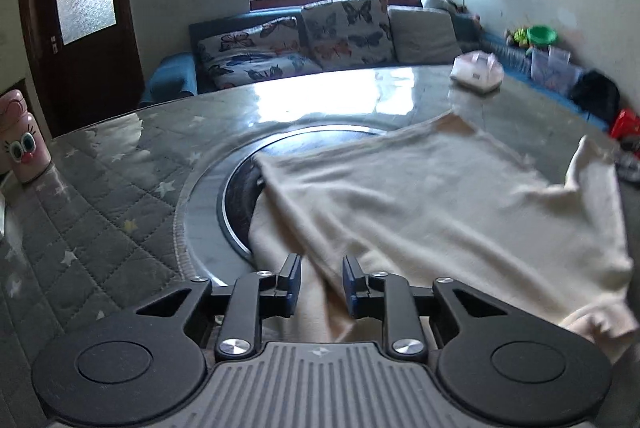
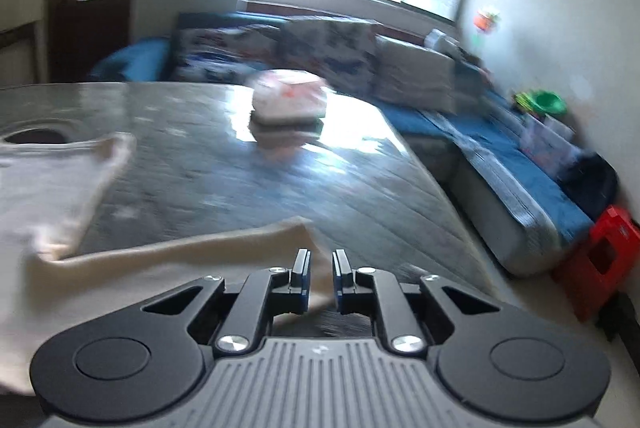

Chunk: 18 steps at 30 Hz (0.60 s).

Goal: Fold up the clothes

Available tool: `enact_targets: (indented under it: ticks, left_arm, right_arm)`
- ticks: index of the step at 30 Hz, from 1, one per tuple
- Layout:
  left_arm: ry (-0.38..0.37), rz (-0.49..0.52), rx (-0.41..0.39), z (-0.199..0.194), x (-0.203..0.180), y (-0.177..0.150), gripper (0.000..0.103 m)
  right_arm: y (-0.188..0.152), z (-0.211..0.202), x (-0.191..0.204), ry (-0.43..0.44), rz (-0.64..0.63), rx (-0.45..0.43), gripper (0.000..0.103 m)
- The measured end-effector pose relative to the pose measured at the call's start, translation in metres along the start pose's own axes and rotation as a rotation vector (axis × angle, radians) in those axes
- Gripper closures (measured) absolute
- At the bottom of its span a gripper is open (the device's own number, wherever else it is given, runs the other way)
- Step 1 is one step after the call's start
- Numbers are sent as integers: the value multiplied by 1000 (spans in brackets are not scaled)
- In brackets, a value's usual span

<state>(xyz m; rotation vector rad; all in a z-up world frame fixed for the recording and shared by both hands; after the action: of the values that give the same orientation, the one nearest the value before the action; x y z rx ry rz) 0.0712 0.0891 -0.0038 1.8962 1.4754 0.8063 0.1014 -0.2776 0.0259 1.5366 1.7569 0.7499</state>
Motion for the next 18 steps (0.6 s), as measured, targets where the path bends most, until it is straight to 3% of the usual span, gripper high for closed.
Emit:
enact_targets:
  ticks: [6, 8, 9, 11, 13, 18]
  left_arm:
    - [-25, 26, 19, 9, 0, -6, 81]
    - [-28, 33, 20, 11, 0, -7, 81]
    - [-25, 40, 16, 12, 0, -7, 81]
    - [-15, 55, 5, 12, -1, -8, 96]
    - [14, 52, -22, 8, 1, -10, 98]
    - [122, -120, -77, -16, 33, -19, 99]
  right_arm:
    - [4, 7, 69, 185, -83, 23, 81]
    - [2, 12, 83, 206, -92, 37, 70]
    - [1, 15, 90, 214, -96, 44, 70]
    - [-3, 22, 101, 226, -108, 68, 70]
    - [-12, 26, 105, 220, -111, 84, 69]
    - [-13, 23, 103, 207, -83, 96, 64]
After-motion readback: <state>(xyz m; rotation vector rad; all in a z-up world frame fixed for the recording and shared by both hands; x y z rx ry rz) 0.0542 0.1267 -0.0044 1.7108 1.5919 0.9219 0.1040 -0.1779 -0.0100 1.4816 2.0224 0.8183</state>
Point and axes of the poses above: each gripper's, at about its wrist camera, not at the fingertips, and z roughly the way its jaws point, x to its left, y to its top, the point moved 6 cm from there along z, roughly the way its jaws point, and after that the axes turned 6 degrees about y, right-handed, at the moved point
